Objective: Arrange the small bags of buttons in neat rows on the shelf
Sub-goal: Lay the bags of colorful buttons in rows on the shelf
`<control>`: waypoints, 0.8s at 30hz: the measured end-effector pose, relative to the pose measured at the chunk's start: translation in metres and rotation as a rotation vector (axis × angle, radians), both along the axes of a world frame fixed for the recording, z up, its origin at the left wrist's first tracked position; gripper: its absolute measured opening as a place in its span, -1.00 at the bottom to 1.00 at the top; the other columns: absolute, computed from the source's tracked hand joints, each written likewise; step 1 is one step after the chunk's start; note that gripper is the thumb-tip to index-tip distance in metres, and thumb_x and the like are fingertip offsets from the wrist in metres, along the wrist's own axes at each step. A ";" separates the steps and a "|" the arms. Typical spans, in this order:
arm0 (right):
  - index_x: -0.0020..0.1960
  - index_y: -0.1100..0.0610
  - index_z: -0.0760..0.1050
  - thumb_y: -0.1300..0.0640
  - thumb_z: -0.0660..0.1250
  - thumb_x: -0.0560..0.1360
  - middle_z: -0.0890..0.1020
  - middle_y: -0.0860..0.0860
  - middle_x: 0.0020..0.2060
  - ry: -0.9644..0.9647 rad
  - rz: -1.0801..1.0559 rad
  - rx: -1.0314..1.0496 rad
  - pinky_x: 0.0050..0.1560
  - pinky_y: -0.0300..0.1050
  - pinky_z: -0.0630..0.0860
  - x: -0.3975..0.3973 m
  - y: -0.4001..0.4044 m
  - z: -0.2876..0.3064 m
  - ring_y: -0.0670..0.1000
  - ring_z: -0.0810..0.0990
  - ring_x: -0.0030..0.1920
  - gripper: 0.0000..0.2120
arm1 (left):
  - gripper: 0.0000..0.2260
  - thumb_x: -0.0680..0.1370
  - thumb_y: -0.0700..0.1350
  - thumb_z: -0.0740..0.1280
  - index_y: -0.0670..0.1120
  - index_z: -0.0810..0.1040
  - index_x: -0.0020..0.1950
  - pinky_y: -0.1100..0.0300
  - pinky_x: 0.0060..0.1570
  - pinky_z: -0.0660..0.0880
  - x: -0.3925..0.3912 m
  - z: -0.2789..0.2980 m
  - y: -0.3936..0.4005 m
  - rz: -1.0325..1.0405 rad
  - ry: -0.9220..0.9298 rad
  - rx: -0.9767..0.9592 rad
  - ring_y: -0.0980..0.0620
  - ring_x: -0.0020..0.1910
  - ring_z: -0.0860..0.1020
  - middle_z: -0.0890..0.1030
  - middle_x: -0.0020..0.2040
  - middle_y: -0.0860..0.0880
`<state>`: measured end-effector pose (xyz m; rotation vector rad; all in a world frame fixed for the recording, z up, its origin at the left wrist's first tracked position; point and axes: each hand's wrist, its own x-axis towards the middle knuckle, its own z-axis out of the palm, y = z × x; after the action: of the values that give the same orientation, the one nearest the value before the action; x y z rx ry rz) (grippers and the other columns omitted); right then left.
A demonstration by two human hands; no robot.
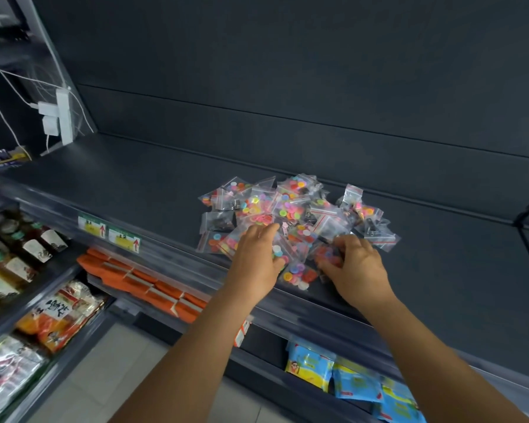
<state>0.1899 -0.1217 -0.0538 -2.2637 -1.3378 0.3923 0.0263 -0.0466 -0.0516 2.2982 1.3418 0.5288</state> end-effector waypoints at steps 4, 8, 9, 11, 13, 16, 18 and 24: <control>0.28 0.13 0.34 -0.03 0.38 0.46 0.53 0.08 0.09 0.049 -0.029 -0.079 0.07 -0.01 0.48 -0.001 0.005 -0.001 0.12 0.49 0.12 -0.52 | -0.46 0.52 -0.01 0.36 -0.11 0.30 0.44 0.02 0.29 0.37 0.003 -0.005 0.004 0.046 0.082 0.029 -0.09 0.31 0.35 0.46 0.30 -0.09; 0.12 0.07 0.45 0.11 0.40 0.44 0.60 0.01 -0.07 0.116 -0.017 -0.064 -0.16 -0.16 0.45 -0.002 0.008 0.002 0.03 0.56 -0.07 -0.73 | -0.69 0.51 -0.01 0.38 -0.13 0.52 0.17 0.06 0.03 0.48 0.003 -0.004 0.005 0.050 0.071 0.072 -0.08 0.08 0.49 0.58 0.04 -0.07; 0.02 0.03 0.48 0.15 0.40 0.44 0.61 -0.02 -0.13 0.137 -0.012 -0.037 -0.20 -0.19 0.45 -0.002 0.006 0.002 -0.01 0.56 -0.12 -0.81 | -0.76 0.51 -0.03 0.39 -0.14 0.55 0.09 0.07 -0.05 0.49 0.003 -0.004 0.003 0.049 0.048 0.077 -0.07 0.01 0.50 0.58 -0.04 -0.06; -0.18 -0.04 0.48 0.23 0.38 0.42 0.61 -0.08 -0.25 0.190 0.008 0.038 -0.30 -0.24 0.46 -0.001 0.003 0.003 -0.08 0.57 -0.25 -0.82 | -0.87 0.51 -0.08 0.38 -0.14 0.52 -0.08 0.12 -0.20 0.45 0.002 -0.004 0.001 0.040 0.007 0.103 -0.07 -0.09 0.50 0.54 -0.16 -0.03; -0.22 -0.03 0.50 0.27 0.38 0.43 0.60 -0.09 -0.32 0.248 0.022 0.102 -0.37 -0.30 0.44 0.000 0.000 0.003 -0.12 0.56 -0.34 -0.79 | -0.89 0.52 -0.12 0.35 -0.10 0.48 -0.16 0.18 -0.31 0.37 0.000 -0.001 -0.001 0.032 -0.056 0.117 -0.05 -0.19 0.51 0.50 -0.26 0.00; -0.17 -0.03 0.49 0.27 0.41 0.42 0.57 -0.10 -0.33 0.359 -0.023 0.213 -0.43 -0.43 0.38 0.000 -0.004 0.007 -0.23 0.52 -0.38 -0.79 | -0.94 0.54 -0.09 0.32 -0.07 0.53 -0.08 0.25 -0.35 0.41 0.001 0.009 -0.003 0.031 -0.192 0.093 0.08 -0.29 0.52 0.56 -0.25 0.06; -0.14 -0.03 0.47 0.27 0.44 0.41 0.51 -0.09 -0.34 0.473 -0.059 0.314 -0.44 -0.47 0.39 0.001 -0.007 0.012 -0.28 0.47 -0.44 -0.76 | -0.95 0.54 -0.08 0.32 -0.02 0.50 -0.10 0.28 -0.32 0.44 0.007 0.017 -0.007 0.022 -0.283 0.065 0.14 -0.28 0.53 0.56 -0.26 0.11; -0.06 -0.05 0.44 0.42 0.40 0.36 0.52 -0.02 -0.23 0.609 0.011 0.461 -0.30 -0.35 0.53 0.013 -0.030 0.039 -0.14 0.51 -0.31 -0.61 | -0.94 0.52 -0.06 0.34 -0.01 0.52 -0.12 0.18 -0.25 0.47 0.046 0.032 -0.022 -0.173 -0.417 -0.129 0.13 -0.30 0.52 0.57 -0.25 0.11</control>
<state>0.2027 -0.1521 -0.0152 -1.5805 -0.9909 0.6381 0.0722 -0.0686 -0.0193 2.0296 0.9399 0.7860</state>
